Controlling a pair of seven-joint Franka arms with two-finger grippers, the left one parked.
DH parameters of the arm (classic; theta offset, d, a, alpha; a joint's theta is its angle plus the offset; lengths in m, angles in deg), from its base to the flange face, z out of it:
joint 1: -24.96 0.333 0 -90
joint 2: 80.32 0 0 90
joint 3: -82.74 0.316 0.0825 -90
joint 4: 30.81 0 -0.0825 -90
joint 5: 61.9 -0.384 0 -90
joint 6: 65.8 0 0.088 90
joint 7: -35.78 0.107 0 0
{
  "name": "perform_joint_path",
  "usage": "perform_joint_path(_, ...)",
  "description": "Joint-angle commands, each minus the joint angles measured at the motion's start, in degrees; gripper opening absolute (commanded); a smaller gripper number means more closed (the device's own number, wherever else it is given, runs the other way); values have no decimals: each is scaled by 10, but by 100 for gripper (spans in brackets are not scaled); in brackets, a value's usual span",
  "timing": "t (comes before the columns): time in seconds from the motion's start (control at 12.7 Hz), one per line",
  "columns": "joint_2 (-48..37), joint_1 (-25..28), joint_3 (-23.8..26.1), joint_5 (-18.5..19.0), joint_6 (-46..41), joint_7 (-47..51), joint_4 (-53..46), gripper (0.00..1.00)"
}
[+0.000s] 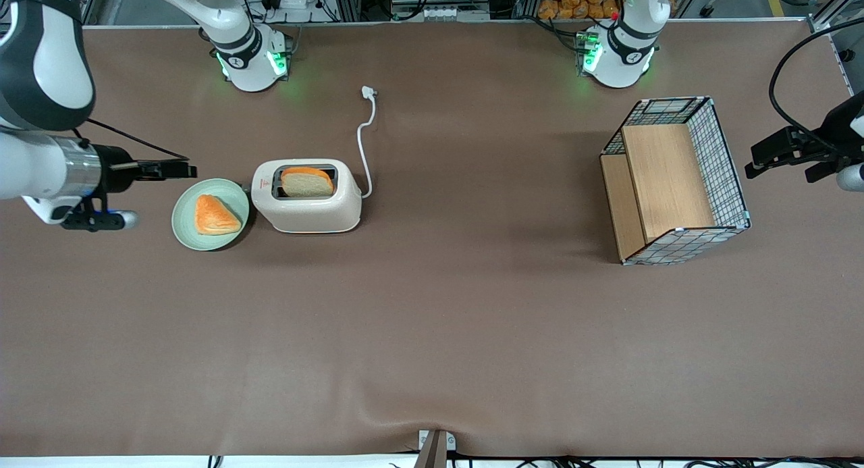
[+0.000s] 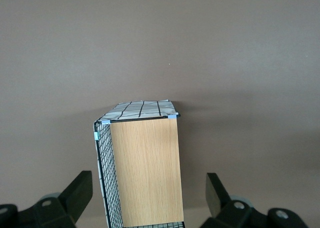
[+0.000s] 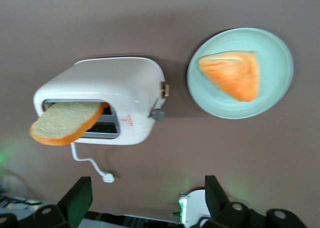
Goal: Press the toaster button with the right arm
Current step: 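Move the right gripper toward the white toaster's side lever, over the plate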
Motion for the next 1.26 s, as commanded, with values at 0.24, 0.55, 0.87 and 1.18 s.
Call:
perform_joint_path(0.24, 23, -1, -1, -53, 8, 5, 10, 38)
perform_joint_path(0.55, 37, -3, -1, -76, 9, 4, 16, 24)
perform_joint_path(0.87, 40, -13, -1, -114, 13, 0, 34, 0)
perform_joint_path(1.18, 48, -35, -1, -131, 13, -14, 54, 0)
